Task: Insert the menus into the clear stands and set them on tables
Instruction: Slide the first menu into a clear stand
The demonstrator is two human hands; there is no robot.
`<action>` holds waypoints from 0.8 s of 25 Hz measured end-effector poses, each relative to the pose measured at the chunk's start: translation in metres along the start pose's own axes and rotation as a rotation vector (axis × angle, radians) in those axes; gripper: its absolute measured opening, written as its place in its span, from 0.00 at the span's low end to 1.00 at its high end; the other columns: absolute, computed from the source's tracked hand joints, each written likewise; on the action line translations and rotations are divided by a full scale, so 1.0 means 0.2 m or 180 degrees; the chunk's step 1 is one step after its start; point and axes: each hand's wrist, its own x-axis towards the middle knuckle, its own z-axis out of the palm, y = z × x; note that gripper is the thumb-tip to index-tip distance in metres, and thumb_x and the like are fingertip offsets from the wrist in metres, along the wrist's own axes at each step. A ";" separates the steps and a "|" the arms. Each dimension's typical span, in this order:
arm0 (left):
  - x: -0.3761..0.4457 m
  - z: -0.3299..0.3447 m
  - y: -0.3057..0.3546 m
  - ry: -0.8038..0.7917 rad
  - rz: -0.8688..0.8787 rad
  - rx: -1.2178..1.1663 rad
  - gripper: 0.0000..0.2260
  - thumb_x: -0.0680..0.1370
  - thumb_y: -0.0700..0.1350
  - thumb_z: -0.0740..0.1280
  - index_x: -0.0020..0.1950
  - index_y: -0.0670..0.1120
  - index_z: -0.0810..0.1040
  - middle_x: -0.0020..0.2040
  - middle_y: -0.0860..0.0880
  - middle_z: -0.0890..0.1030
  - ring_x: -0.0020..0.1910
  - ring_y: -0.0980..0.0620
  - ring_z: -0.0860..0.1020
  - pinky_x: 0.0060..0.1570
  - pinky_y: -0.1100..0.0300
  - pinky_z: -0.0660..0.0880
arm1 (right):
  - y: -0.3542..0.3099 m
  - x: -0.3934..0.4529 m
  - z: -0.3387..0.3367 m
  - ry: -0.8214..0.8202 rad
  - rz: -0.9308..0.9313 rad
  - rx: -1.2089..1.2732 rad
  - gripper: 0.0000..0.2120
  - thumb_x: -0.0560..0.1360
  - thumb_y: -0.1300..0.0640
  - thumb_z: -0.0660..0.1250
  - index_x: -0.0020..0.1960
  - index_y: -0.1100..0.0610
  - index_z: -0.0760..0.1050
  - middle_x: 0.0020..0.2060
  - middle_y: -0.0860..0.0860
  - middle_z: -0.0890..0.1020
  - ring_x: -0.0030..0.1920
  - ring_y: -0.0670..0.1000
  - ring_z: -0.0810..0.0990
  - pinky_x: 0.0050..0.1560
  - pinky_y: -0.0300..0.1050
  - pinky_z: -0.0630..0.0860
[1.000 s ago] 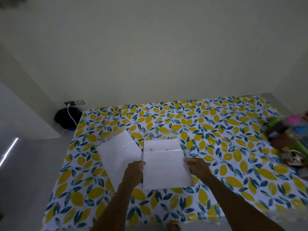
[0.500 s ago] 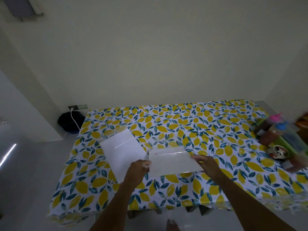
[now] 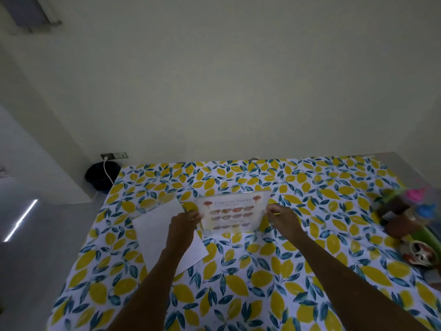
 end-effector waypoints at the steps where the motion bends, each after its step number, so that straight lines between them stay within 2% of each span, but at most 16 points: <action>1: 0.05 0.01 0.01 0.0183 -0.0099 -0.0009 0.07 0.78 0.48 0.64 0.47 0.51 0.81 0.43 0.49 0.85 0.41 0.46 0.83 0.41 0.54 0.79 | 0.01 0.05 0.01 0.0029 0.0015 -0.0001 0.08 0.78 0.54 0.67 0.41 0.45 0.78 0.31 0.39 0.77 0.35 0.31 0.77 0.34 0.28 0.68; 3: 0.13 0.05 0.03 0.0404 -0.0249 -0.0384 0.08 0.77 0.50 0.66 0.40 0.49 0.79 0.39 0.49 0.85 0.37 0.48 0.83 0.41 0.50 0.81 | 0.03 0.13 0.04 0.0088 0.0076 0.0025 0.06 0.77 0.52 0.67 0.45 0.52 0.81 0.33 0.40 0.79 0.34 0.36 0.78 0.38 0.29 0.69; 4: 0.16 0.06 0.04 0.0454 -0.0350 -0.0520 0.08 0.76 0.50 0.67 0.40 0.48 0.80 0.38 0.49 0.85 0.36 0.50 0.83 0.41 0.49 0.82 | 0.05 0.16 0.05 0.0101 0.0077 0.0044 0.08 0.77 0.52 0.67 0.47 0.54 0.82 0.35 0.44 0.81 0.35 0.38 0.79 0.40 0.34 0.71; 7: 0.24 0.09 0.04 0.0480 -0.0500 -0.0780 0.07 0.76 0.50 0.68 0.48 0.48 0.84 0.43 0.49 0.86 0.38 0.52 0.84 0.42 0.47 0.83 | 0.09 0.23 0.10 0.0115 0.0101 0.0118 0.11 0.78 0.52 0.66 0.53 0.58 0.82 0.46 0.54 0.85 0.45 0.52 0.82 0.48 0.48 0.78; 9: 0.27 0.11 0.01 0.0492 -0.0522 -0.0862 0.09 0.75 0.52 0.68 0.50 0.50 0.83 0.43 0.49 0.86 0.39 0.52 0.84 0.42 0.46 0.83 | 0.11 0.25 0.12 0.0150 0.0076 0.0080 0.13 0.78 0.52 0.65 0.56 0.59 0.81 0.51 0.55 0.85 0.50 0.54 0.82 0.53 0.53 0.79; 14: 0.28 0.13 0.02 0.0638 -0.0598 -0.0823 0.11 0.75 0.54 0.67 0.51 0.50 0.83 0.43 0.50 0.86 0.38 0.54 0.84 0.40 0.48 0.83 | 0.13 0.27 0.16 0.0241 -0.0021 0.0110 0.13 0.79 0.52 0.64 0.53 0.60 0.80 0.48 0.56 0.84 0.48 0.54 0.82 0.51 0.57 0.79; 20: 0.29 0.13 0.07 0.0660 -0.0700 -0.0671 0.07 0.78 0.50 0.67 0.51 0.50 0.83 0.43 0.48 0.86 0.32 0.54 0.83 0.36 0.51 0.83 | 0.16 0.28 0.20 0.0363 -0.0073 0.0204 0.10 0.79 0.53 0.64 0.50 0.59 0.80 0.43 0.55 0.82 0.44 0.54 0.80 0.47 0.58 0.79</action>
